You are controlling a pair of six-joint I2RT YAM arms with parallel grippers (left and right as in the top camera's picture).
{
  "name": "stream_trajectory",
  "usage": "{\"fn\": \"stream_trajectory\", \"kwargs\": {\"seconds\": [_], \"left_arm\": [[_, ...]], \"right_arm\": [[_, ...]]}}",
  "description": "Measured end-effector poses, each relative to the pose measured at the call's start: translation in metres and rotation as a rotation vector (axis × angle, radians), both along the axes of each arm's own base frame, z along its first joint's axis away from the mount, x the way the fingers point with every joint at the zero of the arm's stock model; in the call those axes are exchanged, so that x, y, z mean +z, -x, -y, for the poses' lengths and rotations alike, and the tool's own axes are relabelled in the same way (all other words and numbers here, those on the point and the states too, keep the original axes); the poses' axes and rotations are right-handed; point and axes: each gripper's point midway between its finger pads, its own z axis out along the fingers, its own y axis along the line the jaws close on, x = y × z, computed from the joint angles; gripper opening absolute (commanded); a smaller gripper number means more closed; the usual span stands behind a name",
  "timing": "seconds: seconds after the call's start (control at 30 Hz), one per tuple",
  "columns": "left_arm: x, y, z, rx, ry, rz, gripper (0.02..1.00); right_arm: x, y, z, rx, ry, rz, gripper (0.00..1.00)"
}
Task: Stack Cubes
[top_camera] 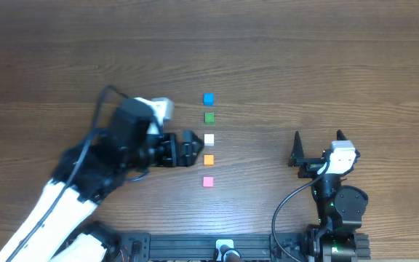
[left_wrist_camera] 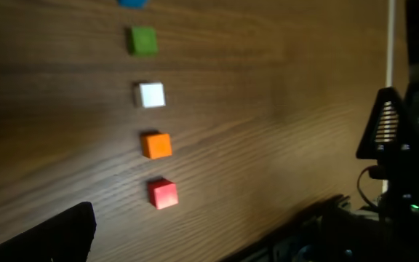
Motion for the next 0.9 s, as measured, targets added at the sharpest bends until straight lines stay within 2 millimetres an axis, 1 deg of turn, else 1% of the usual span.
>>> {"fn": "stream_trajectory", "kwargs": {"seconds": [0.13, 0.27, 0.3, 0.47, 0.53, 0.6, 0.73, 0.9], "left_arm": [[-0.025, 0.008, 0.019, 0.005, -0.051, -0.092, 0.996], [-0.050, 0.022, 0.036, 0.019, -0.122, -0.163, 0.996], [-0.052, 0.023, 0.037, 0.023, -0.130, -0.169, 0.996], [-0.080, 0.041, 0.052, 0.031, -0.227, -0.212, 0.987], [-0.089, 0.046, 0.055, 0.039, -0.265, -0.218, 0.952], [-0.099, 0.050, 0.057, 0.052, -0.304, -0.221, 0.943], [-0.115, 0.054, 0.058, 0.092, -0.360, -0.237, 0.954], [-0.128, 0.056, 0.056, 0.135, -0.389, -0.273, 0.950]], "right_arm": [[0.000, 0.000, 0.000, 0.000, -0.001, 0.000, 0.991], [0.000, 0.000, 0.000, 0.000, 0.000, 0.000, 0.991], [0.000, 0.000, 0.000, 0.000, 0.000, 0.000, 0.991], [0.000, 0.000, 0.000, 0.000, 0.000, 0.000, 0.989], [0.000, 0.000, 0.000, 0.000, 0.000, 0.000, 0.993], [0.000, 0.000, 0.000, 0.000, 0.000, 0.000, 0.993], [0.000, 0.000, 0.000, 0.000, 0.000, 0.000, 0.993], [0.000, 0.000, 0.000, 0.000, 0.000, 0.000, 0.991]]}}
